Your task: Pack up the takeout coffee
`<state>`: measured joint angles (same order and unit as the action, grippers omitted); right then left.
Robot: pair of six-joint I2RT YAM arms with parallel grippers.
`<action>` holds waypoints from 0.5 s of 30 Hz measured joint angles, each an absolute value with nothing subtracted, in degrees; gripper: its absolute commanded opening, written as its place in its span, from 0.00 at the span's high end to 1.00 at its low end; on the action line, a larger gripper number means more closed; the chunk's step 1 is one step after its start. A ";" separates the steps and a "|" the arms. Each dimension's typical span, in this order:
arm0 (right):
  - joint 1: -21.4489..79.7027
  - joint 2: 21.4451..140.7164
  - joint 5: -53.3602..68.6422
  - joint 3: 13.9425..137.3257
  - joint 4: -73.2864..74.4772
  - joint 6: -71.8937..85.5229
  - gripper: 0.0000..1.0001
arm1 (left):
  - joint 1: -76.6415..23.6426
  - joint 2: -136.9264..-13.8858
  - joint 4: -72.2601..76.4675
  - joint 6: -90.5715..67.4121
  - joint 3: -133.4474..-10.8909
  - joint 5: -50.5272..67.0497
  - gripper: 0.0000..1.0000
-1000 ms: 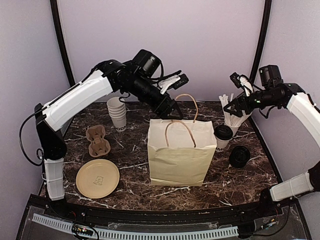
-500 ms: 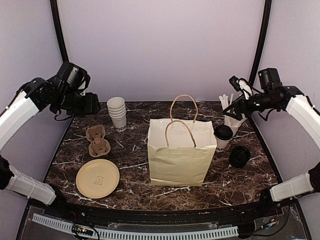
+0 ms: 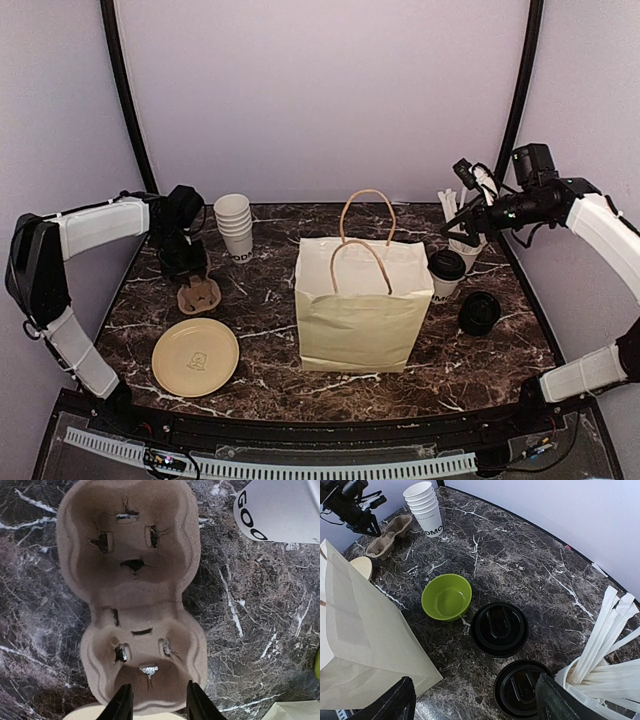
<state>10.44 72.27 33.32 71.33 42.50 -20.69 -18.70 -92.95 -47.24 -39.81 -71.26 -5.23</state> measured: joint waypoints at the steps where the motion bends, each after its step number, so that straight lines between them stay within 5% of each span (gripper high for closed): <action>1: 10.44 72.27 33.50 71.18 42.50 -20.69 0.17 | -18.24 -94.17 -46.68 -39.94 -71.20 -4.51 0.63; 15: 10.44 72.55 36.29 69.36 41.60 -20.62 0.18 | -14.22 -101.47 -42.37 -41.45 -73.10 -3.03 0.52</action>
